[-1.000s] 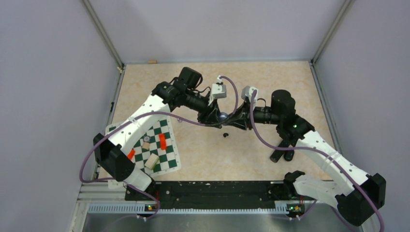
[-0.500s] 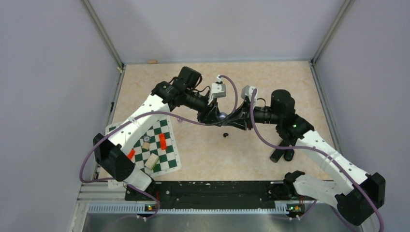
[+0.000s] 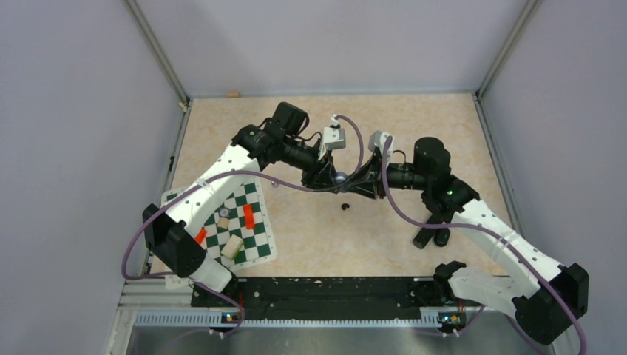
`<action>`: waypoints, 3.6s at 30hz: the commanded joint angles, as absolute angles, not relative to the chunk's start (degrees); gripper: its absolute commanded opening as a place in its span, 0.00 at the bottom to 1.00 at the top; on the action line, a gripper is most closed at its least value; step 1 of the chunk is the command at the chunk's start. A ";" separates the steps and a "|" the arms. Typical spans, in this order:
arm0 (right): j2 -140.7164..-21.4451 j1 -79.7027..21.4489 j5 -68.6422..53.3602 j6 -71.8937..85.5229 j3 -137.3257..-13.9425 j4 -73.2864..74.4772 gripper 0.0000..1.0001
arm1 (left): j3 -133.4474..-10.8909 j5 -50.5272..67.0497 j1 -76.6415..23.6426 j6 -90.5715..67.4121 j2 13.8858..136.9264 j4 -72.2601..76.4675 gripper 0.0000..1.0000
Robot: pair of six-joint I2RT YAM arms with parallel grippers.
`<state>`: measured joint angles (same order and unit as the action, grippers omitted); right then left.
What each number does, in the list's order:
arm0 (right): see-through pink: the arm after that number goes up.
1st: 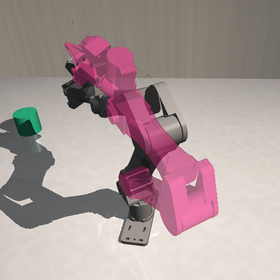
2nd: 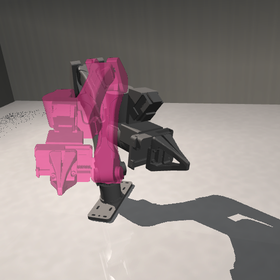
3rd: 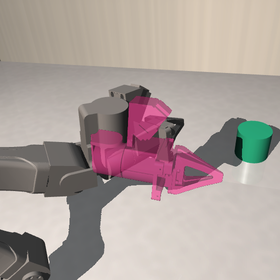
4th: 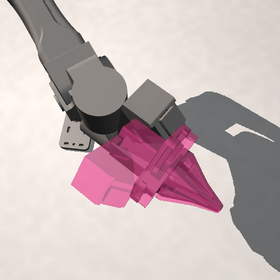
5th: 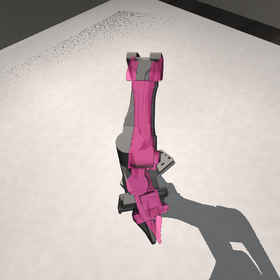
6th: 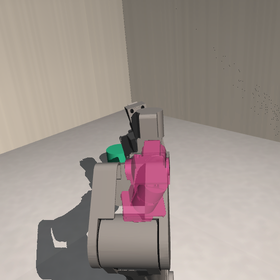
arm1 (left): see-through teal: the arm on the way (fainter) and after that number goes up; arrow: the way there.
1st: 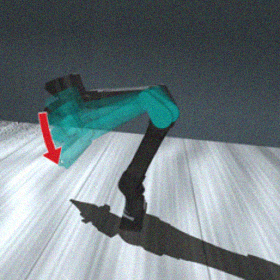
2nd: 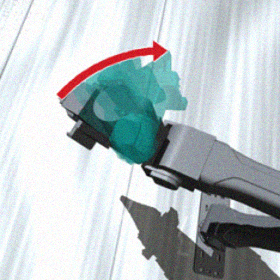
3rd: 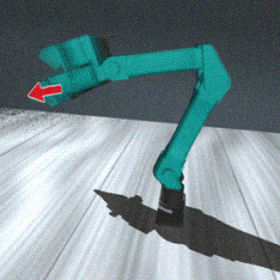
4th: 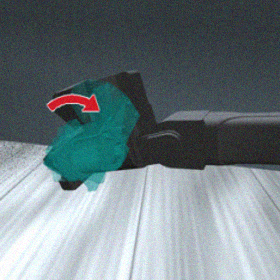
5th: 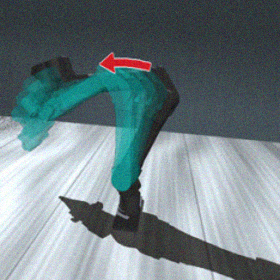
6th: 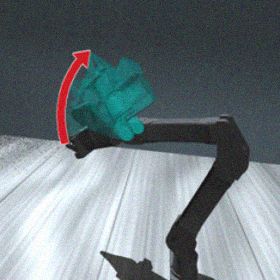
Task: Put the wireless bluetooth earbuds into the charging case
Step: Pass from the right arm to the left, then open the charging case to the charging case.
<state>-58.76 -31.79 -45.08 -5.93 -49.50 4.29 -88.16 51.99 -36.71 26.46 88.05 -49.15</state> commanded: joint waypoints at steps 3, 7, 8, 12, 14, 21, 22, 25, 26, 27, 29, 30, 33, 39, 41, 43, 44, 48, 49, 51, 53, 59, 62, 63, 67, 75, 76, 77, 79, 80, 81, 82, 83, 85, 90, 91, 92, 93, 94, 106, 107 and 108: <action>-56.86 -32.37 -43.75 -7.65 -49.88 3.97 0.24 | -87.06 52.94 -37.21 27.32 86.95 -46.94 0.00; -56.13 -31.88 -43.25 -8.04 -49.83 4.16 0.29 | -86.55 52.46 -37.18 27.91 86.68 -47.08 0.00; -55.99 -31.76 -43.18 -8.08 -49.83 4.26 0.30 | -86.49 52.38 -37.19 28.02 86.72 -47.11 0.00; -55.20 -31.52 -43.29 -8.38 -49.75 4.43 0.34 | -86.54 52.28 -37.18 28.07 86.78 -47.18 0.00; -54.91 -31.27 -43.12 -8.51 -49.75 4.51 0.35 | -86.53 52.22 -37.18 28.17 86.90 -47.20 0.00; -53.87 -30.54 -46.07 -8.61 -49.44 4.81 0.39 | -86.52 51.47 -37.18 28.21 87.16 -47.24 0.00; -53.95 -30.53 -45.98 -8.61 -49.40 4.80 0.40 | -86.61 51.46 -37.25 28.18 87.25 -47.20 0.00; -54.38 -30.56 -44.98 -9.10 -49.39 4.90 0.41 | -86.75 51.34 -37.22 27.97 87.41 -47.15 0.00; -54.61 -30.56 -45.11 -9.36 -49.27 4.94 0.43 | -86.75 51.33 -37.19 28.03 87.48 -47.16 0.00; -54.73 -30.52 -45.50 -9.54 -49.16 4.96 0.48 | -86.75 51.37 -37.22 28.00 87.60 -47.13 0.00; -55.23 -30.50 -46.10 -9.46 -49.16 4.98 0.57 | -86.75 51.46 -37.18 28.04 87.66 -47.11 0.00; -55.46 -30.55 -46.03 -9.35 -49.21 4.92 0.59 | -86.82 51.50 -37.21 28.04 87.70 -47.11 0.00; -55.89 -30.56 -43.95 -8.25 -48.86 3.40 0.65 | -86.95 51.70 -37.19 28.03 87.88 -47.13 0.00; -56.04 -30.52 -39.37 -7.17 -47.50 0.50 0.67 | -87.01 52.03 -37.27 28.01 88.12 -47.27 0.00; -56.07 -30.63 -38.51 -7.11 -47.25 0.53 0.67 | -87.01 52.10 -37.27 27.99 88.18 -47.23 0.00; -55.96 -30.59 -37.49 -6.86 -47.15 -0.64 0.67 | -87.02 52.11 -37.27 28.07 88.24 -47.34 0.00; -55.84 -30.59 -37.04 -6.81 -47.05 -1.18 0.67 | -87.01 52.05 -37.33 28.12 88.24 -47.34 0.00; -54.76 -30.65 -35.94 -6.59 -46.76 -1.98 0.67 | -86.85 51.80 -37.44 28.45 88.24 -47.47 0.00; -54.42 -30.57 -35.76 -6.46 -46.68 -2.09 0.67 | -86.84 51.64 -37.44 28.45 88.23 -47.46 0.00; -54.00 -30.52 -35.28 -6.44 -46.67 -2.25 0.67 | -86.84 51.67 -37.57 28.46 88.23 -47.47 0.00; -53.96 -30.55 -33.92 -6.53 -46.69 -2.28 0.67 | -86.91 51.77 -37.59 28.45 88.23 -47.56 0.00; -53.84 -30.51 -30.52 -6.83 -46.65 -2.77 0.67 | -86.93 51.60 -37.62 28.46 88.08 -47.64 0.00; -52.96 -30.50 -28.76 -7.50 -46.82 -2.58 0.67 | -86.80 51.50 -37.64 28.56 87.78 -47.65 0.00; -52.60 -30.51 -28.03 -7.80 -46.91 -2.49 0.67 | -86.69 51.39 -37.62 28.52 87.69 -47.64 0.00; -51.38 -30.02 -26.40 -8.43 -47.51 -1.86 0.67 | -86.66 51.55 -37.62 28.51 87.60 -47.57 0.00; -49.47 -29.30 -29.79 -9.15 -49.38 1.67 0.70 | -86.75 51.51 -37.65 28.49 87.80 -47.55 0.00; -49.42 -29.23 -29.34 -9.10 -49.39 1.75 0.70 | -86.75 51.58 -37.62 28.48 87.80 -47.48 0.00; -49.49 -29.15 -29.75 -9.12 -49.39 1.92 0.69 | -86.81 51.70 -37.62 28.40 87.80 -47.51 0.00; -49.75 -29.15 -33.47 -9.27 -49.20 2.31 0.70 | -87.00 51.96 -37.62 28.31 87.88 -47.47 0.00; -50.21 -29.14 -36.30 -9.04 -48.95 2.39 0.70 | -87.08 52.04 -37.62 28.30 88.04 -47.53 0.00; -50.61 -29.18 -38.94 -8.54 -48.68 2.19 0.71 | -87.10 52.12 -37.62 28.18 88.18 -47.47 0.00; -51.05 -29.25 -40.89 -7.99 -48.43 1.87 0.71 | -87.17 52.27 -37.62 28.15 88.18 -47.46 0.00; -51.60 -29.25 -42.02 -7.32 -48.16 1.47 0.72 | -87.18 52.22 -37.65 28.21 88.31 -47.45 0.00; -52.66 -29.40 -41.98 -6.43 -47.70 0.56 0.72 | -87.27 52.12 -37.64 28.19 88.62 -47.46 0.00; -53.80 -30.84 -38.98 -6.25 -46.80 -2.04 0.72 | -87.58 52.16 -37.90 28.12 89.01 -47.67 0.00; -53.93 -31.11 -38.57 -6.24 -46.60 -2.33 0.72 | -87.59 52.12 -37.88 28.10 89.05 -47.72 0.00; -54.04 -31.34 -37.98 -6.25 -46.46 -2.54 0.72 | -87.69 52.12 -37.97 28.10 89.09 -47.83 0.00; -54.31 -31.50 -37.26 -6.22 -46.37 -2.81 0.72 | -87.78 52.19 -37.97 28.14 89.15 -47.91 0.00; -54.40 -31.62 -36.56 -6.24 -46.28 -2.97 0.72 | -87.87 52.18 -37.97 28.16 89.27 -47.96 0.00; -57.31 -33.31 -38.08 -9.47 -46.89 -0.09 0.73 | -88.70 52.21 -38.30 28.43 89.79 -48.69 0.00; -57.45 -33.31 -37.11 -9.61 -46.92 -0.09 0.73 | -88.62 52.16 -38.26 28.49 89.66 -48.74 0.00; -57.54 -33.31 -36.28 -9.66 -46.85 -0.09 0.73 | -88.52 52.08 -38.28 28.52 89.57 -48.71 0.00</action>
<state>-57.04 -32.47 -38.24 -7.99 -46.48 0.67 -86.80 50.33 -37.91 28.18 89.54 -48.31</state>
